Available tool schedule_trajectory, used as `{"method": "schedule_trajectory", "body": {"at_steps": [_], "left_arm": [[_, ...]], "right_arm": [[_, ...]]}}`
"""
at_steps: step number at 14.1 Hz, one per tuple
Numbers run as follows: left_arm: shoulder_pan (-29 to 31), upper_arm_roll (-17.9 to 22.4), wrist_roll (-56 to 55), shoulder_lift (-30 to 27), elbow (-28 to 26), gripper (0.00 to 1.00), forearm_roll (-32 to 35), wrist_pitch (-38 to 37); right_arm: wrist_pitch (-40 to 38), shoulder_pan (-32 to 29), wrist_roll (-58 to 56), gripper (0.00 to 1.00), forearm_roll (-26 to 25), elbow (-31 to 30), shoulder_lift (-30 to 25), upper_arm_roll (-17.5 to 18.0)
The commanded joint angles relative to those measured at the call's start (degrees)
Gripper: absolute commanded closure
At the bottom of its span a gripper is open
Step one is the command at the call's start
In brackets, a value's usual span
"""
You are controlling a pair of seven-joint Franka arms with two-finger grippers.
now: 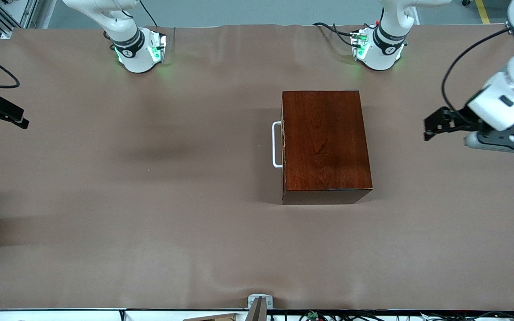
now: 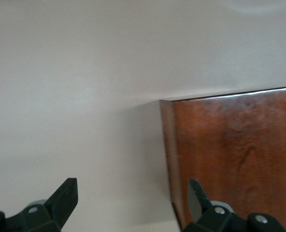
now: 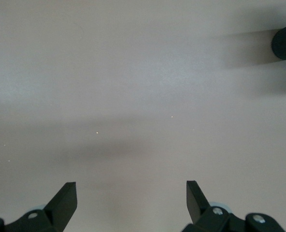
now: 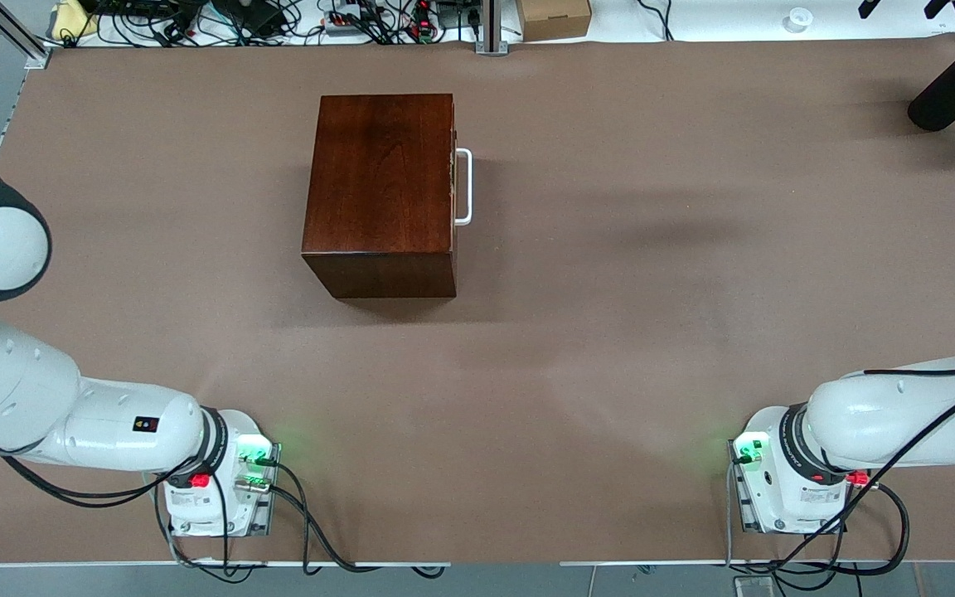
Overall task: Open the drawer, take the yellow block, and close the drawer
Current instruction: 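Move the left gripper toward the white drawer handle of the wooden box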
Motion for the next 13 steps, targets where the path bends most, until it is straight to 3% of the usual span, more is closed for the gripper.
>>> {"method": "schedule_trajectory", "body": {"at_steps": [1,4,8,11,13], "left_arm": [[-0.1,-7.8,-11.8,3.4,2.6,0.00,0.7,0.8],[-3.9,-12.3,-21.6,6.9,4.6,0.00,0.7,2.7],[-15.1,-11.8,-36.5,13.9,8.8,0.00,1.8,6.3],[-23.1,-11.5,-44.4,19.0,11.4,0.00,8.9,8.7],[-26.8,-10.5,-51.3,22.0,13.3,0.00,9.9,10.2]], "right_arm": [[-0.2,-0.3,-0.1,0.00,-0.5,1.1,0.6,0.2],[-0.2,-0.3,-0.1,0.00,-0.5,1.1,0.6,0.2],[-0.2,-0.3,-0.1,0.00,-0.5,1.1,0.6,0.2],[-0.2,-0.3,-0.1,0.00,-0.5,1.1,0.6,0.2],[-0.2,-0.3,-0.1,0.00,-0.5,1.1,0.6,0.2]]}}
